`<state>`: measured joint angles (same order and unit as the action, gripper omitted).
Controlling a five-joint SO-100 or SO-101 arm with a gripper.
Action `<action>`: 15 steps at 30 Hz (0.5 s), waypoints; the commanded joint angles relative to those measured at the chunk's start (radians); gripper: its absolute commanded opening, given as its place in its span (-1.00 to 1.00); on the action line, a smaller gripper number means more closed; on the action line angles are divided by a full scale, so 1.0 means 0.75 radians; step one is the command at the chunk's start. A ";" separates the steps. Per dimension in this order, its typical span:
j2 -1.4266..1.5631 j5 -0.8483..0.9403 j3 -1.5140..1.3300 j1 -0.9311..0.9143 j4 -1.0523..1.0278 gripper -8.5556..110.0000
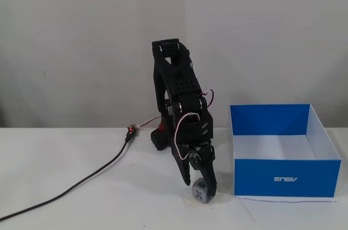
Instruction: Pick the gray block and keep it in the box.
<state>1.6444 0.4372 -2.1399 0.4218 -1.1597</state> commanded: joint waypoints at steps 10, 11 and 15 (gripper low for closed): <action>-0.057 0.000 0.094 0.041 0.047 -0.66; -0.057 -0.002 0.096 0.041 0.047 -0.67; -0.022 -0.010 0.117 0.037 0.041 -0.71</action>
<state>1.5953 0.4372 -2.1292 0.4510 -1.1336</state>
